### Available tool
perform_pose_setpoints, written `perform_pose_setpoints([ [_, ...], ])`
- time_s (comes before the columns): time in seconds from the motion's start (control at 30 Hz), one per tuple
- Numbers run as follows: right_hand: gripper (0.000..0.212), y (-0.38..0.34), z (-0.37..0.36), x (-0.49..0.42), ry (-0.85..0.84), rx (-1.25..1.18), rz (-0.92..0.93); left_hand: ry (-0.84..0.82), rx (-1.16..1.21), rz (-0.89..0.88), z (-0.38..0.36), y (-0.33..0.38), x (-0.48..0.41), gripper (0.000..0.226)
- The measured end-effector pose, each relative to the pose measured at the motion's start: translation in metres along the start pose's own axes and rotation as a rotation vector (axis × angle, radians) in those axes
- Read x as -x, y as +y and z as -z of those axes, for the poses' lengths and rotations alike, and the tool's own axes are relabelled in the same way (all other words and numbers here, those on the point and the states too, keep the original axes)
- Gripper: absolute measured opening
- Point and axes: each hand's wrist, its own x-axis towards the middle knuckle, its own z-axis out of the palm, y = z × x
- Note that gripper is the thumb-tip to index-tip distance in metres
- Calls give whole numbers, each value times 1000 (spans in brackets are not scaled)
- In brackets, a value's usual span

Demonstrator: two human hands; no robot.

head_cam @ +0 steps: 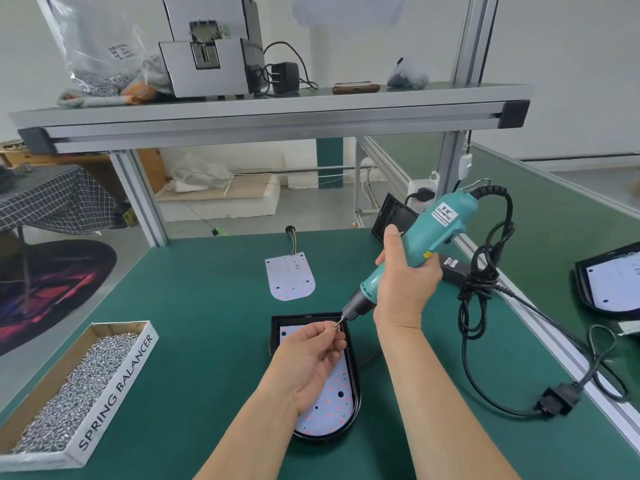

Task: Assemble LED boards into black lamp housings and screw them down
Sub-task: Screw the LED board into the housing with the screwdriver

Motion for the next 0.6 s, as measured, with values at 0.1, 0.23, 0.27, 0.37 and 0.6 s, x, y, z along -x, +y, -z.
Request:
perform_pose_setpoints([
  [0.1,20,0,1,0,1,-10,-10,3,7,4,0,1,0,12],
  [0.23,20,1,1,1,5,-10,-11,0,25,8,0,1,1,12],
  [0.27,20,1,1,1,7,-7,-12,1,27,8,0,1,1,12],
  [0.37,21,1,0,2,4,7,-19,-1,33,5,1,2,1,11],
  [0.6,29,5,-3,6,37,59,-8,5,60,-20,0,0,1,18],
])
